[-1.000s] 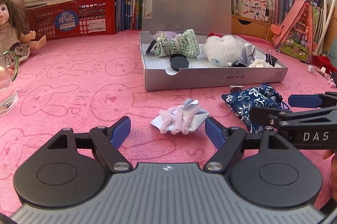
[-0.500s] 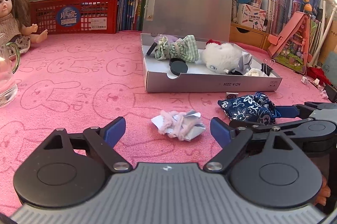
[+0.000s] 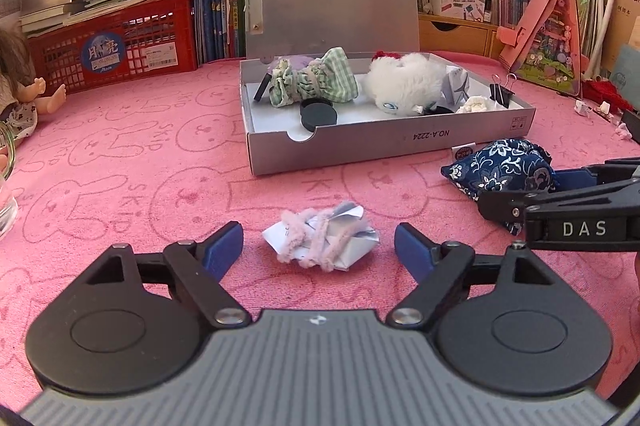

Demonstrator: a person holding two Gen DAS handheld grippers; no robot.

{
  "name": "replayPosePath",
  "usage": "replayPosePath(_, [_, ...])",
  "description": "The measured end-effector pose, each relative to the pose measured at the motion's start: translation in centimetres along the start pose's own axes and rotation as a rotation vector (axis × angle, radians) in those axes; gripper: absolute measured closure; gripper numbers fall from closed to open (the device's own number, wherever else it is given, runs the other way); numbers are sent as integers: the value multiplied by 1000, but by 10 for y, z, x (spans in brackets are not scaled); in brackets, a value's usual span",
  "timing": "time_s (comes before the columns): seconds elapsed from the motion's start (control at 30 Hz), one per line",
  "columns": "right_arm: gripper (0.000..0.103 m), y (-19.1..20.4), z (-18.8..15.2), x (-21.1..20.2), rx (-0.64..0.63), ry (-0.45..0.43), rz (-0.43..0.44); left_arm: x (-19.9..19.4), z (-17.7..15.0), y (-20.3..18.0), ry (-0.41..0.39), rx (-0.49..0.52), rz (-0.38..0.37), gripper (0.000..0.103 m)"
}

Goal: Organize objects
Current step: 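Grasp pink tissue bundle with left tool while right tool grasps blue floral pouch, then carry tissue bundle with left tool while right tool carries pouch into box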

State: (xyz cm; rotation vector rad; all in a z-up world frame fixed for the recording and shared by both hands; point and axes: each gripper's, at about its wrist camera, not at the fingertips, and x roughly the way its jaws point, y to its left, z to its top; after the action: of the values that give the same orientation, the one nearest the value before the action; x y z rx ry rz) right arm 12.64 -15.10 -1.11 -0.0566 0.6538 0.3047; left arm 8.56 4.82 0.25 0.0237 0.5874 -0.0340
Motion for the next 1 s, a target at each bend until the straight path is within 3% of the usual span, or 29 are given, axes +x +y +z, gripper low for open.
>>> replayPosePath(0.1, [34,6,-3,-2,-15,-8,7,-1,-1,-1,-12,0,4,34])
replayPosePath(0.3, [36,20,-5,-4,-35,-18,16,-5,-1,-7,-15,-6,11,41])
replayPosePath(1.0, [38,9,15,-15,20,-78,4,-14,28,-11,-68,-47,13,41])
